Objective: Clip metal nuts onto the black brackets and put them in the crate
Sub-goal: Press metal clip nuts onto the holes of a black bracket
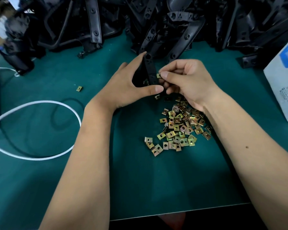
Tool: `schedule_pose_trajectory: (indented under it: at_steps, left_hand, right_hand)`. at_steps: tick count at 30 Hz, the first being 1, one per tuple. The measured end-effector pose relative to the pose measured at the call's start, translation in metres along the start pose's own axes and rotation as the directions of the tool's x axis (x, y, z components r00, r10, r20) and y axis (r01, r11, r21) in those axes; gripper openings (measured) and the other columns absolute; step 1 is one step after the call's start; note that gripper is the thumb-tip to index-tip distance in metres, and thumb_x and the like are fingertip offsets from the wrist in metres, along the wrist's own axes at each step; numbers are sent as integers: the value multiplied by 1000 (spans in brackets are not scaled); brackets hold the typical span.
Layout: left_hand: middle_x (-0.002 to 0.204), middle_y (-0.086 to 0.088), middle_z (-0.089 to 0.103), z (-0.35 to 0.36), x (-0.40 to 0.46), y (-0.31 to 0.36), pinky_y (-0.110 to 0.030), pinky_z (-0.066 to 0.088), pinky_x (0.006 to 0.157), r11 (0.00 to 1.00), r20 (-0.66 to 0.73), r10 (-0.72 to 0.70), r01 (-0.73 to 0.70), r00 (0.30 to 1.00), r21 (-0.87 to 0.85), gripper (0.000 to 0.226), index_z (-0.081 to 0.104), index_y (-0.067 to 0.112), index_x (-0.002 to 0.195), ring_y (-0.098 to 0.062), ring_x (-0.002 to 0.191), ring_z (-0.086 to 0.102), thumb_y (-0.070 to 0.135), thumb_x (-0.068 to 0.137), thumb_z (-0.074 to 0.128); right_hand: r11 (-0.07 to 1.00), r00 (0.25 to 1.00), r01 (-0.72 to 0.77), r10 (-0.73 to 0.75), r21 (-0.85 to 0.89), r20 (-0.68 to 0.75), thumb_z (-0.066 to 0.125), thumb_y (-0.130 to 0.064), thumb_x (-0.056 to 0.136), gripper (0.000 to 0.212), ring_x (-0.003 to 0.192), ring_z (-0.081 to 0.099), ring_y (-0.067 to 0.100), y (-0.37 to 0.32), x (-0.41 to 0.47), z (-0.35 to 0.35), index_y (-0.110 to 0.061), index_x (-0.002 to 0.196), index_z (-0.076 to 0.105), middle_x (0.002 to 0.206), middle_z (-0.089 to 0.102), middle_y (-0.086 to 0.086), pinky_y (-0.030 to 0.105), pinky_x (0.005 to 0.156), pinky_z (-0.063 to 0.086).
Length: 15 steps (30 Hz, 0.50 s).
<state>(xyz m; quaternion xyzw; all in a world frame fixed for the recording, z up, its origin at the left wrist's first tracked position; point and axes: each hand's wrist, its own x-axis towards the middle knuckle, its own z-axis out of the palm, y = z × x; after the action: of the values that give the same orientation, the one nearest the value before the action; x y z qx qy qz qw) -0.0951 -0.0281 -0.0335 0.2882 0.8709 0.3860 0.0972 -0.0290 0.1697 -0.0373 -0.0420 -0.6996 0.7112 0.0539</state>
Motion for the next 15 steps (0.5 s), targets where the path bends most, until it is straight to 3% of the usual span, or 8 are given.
schedule_pose_trajectory:
  at_steps: [4,9,12,15]
  left_hand:
    - [135,1,50,1,1,2,-28,34,112,999,-8,-30,30,1000,24,104,25,46,160,-11,129,44,62,75,83]
    - [140,2,53,3,1,5,-28,35,115,999,-6,15,-15,1000,47,111,27,40,161,-10,128,43,67,68,81]
    - [149,9,52,4,2,6,-35,31,122,998,-3,63,-63,998,-10,103,30,33,161,-8,140,41,59,76,82]
    - [154,13,49,2,3,5,-40,31,123,997,-9,74,-74,997,-37,100,32,31,161,-10,145,40,58,77,81]
  right_hand:
    - [999,1000,21,-21,-30,-7,68,4,94,6,61,63,14,0,0,2,-1,96,70,74,69,9,23,53,53]
    - [999,999,40,-39,-26,21,67,7,93,24,58,58,16,-4,-2,1,-5,112,57,69,65,4,25,48,46]
    - [997,1000,2,-4,74,17,62,8,95,32,59,57,16,-6,-2,1,-3,124,53,71,63,4,24,48,45]
    - [993,1000,-28,28,118,1,60,8,96,29,60,56,15,-7,-2,3,-5,121,53,74,63,7,24,49,45]
